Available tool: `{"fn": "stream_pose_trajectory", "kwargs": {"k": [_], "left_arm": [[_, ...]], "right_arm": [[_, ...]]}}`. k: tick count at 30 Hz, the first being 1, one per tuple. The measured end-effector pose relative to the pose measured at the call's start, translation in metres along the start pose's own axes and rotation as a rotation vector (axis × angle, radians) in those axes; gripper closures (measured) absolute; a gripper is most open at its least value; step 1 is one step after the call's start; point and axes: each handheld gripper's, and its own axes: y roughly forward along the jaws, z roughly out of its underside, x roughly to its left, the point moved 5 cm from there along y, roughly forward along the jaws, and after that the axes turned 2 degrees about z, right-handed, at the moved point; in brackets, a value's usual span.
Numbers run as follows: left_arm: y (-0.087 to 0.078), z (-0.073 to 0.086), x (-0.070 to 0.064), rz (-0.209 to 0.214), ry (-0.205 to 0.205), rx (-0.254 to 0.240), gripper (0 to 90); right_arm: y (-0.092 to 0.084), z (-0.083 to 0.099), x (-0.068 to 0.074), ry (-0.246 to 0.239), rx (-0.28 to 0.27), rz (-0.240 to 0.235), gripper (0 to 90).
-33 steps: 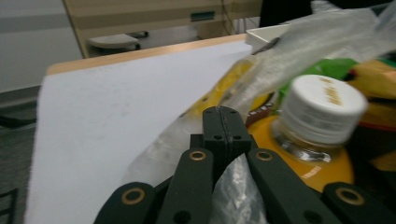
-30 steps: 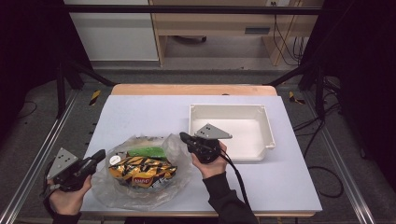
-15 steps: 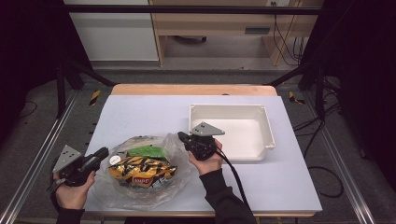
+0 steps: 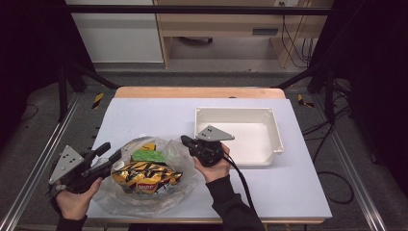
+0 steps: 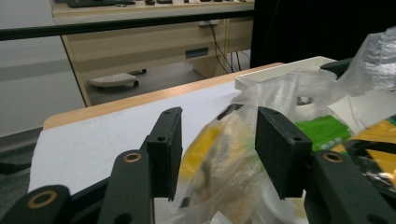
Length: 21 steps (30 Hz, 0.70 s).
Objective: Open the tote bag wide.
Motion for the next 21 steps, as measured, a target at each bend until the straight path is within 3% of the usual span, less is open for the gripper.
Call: {"fn": "stream_pose_trajectory", "kwargs": {"k": [4,6,9,11,13,16,18,21], "left_arm": [[-0.019,-0.001,-0.005,0.031,-0.006,-0.042,48.2],[-0.020,0.002,-0.007,0.032,0.007,-0.012,47.3],[-0.017,0.007,-0.004,-0.010,0.031,0.041,48.2],[-0.013,0.009,0.002,-0.002,-0.009,0.026,54.7],[-0.012,0.009,0.003,-0.013,-0.005,0.030,62.9],[-0.004,0.012,0.006,-0.032,-0.007,0.098,76.5],[-0.003,0.012,0.006,-0.037,-0.013,0.104,85.3],[0.004,0.011,0.011,-0.082,-0.003,0.118,90.0]], "right_arm": [[-0.002,-0.004,0.003,-0.012,0.000,0.002,90.0],[-0.001,-0.004,0.004,-0.008,0.002,0.002,90.0],[-0.001,-0.005,0.005,-0.011,-0.002,-0.003,90.0],[-0.001,-0.005,0.006,-0.015,-0.003,-0.006,90.0],[-0.002,-0.005,0.006,-0.013,-0.005,-0.009,90.0],[-0.002,-0.006,0.005,-0.006,-0.011,-0.013,90.0],[-0.002,-0.006,0.005,-0.008,-0.012,-0.012,90.0],[0.000,-0.006,0.004,-0.002,-0.011,-0.011,90.0]]}}
